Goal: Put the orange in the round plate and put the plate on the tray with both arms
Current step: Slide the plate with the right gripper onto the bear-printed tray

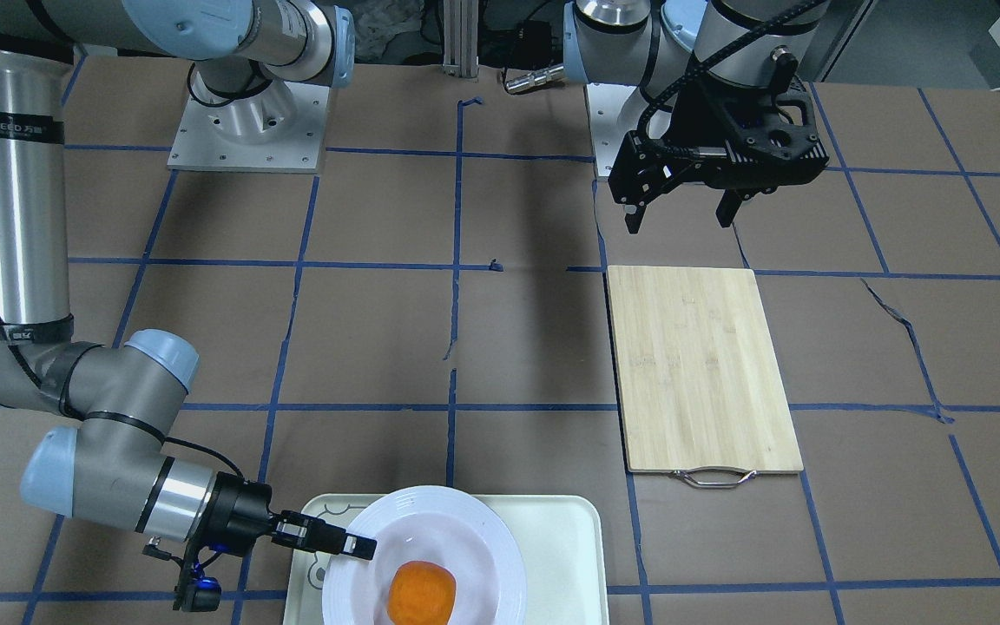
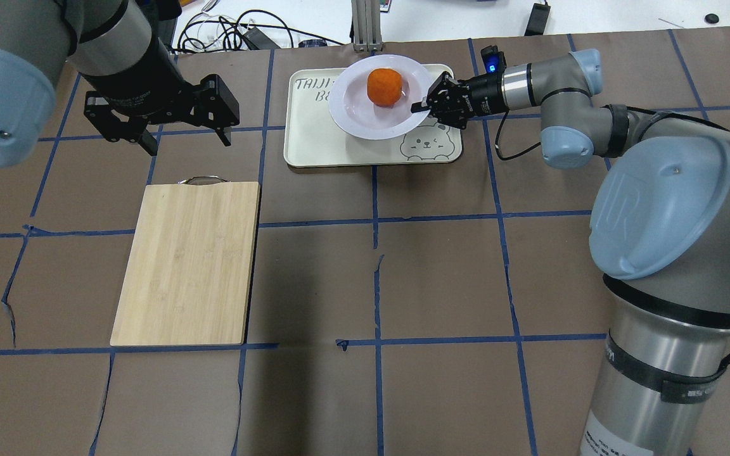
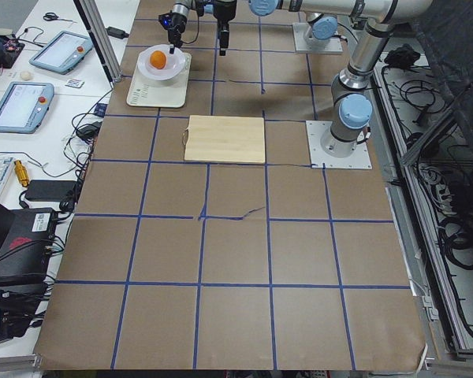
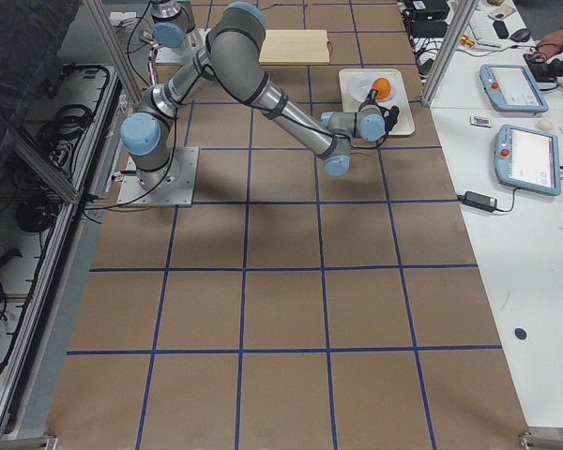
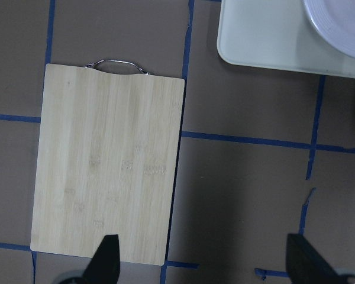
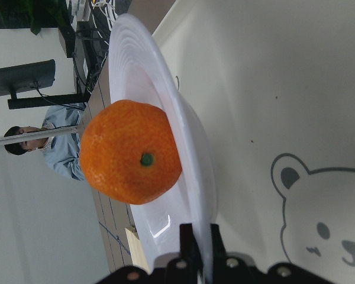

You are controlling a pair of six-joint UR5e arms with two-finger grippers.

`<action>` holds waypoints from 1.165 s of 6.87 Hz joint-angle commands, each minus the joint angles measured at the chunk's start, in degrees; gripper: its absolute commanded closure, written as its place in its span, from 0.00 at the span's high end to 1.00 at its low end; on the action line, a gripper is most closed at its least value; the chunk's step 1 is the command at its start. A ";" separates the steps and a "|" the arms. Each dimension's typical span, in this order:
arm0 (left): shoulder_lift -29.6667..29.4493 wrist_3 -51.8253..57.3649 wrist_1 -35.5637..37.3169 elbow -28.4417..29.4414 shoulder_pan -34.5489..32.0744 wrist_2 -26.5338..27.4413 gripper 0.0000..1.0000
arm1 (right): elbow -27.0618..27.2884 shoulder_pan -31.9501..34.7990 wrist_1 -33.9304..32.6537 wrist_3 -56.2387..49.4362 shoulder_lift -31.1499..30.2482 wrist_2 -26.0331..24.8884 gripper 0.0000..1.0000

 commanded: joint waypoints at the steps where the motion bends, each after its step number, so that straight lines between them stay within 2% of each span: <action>1: 0.03 0.00 0.09 -0.12 0.00 -0.02 1.00 | 0.22 0.03 0.00 -0.29 1.40 0.10 0.17; 3: 0.03 0.00 0.09 -0.12 0.00 -0.02 1.00 | 0.13 -0.05 0.08 -0.20 1.67 0.36 0.19; 4: 0.03 0.00 0.09 -0.12 0.00 -0.02 1.00 | 0.13 -0.06 0.08 -0.03 1.50 0.19 0.28; 5: 0.03 0.00 0.09 -0.21 0.00 -0.02 1.00 | 0.04 -0.06 0.17 0.75 0.45 -0.77 0.78; 6: 0.03 0.00 0.09 -0.21 0.00 -0.02 1.00 | -0.13 -0.14 0.17 6.33 -1.30 -2.35 0.97; 7: 0.03 0.00 0.09 -0.21 0.00 -0.02 1.00 | -0.57 -0.49 0.17 7.69 -3.32 -4.01 1.00; 8: 0.03 0.00 0.09 -0.21 0.00 -0.02 1.00 | -0.31 -1.10 0.69 6.92 -5.77 -11.34 1.00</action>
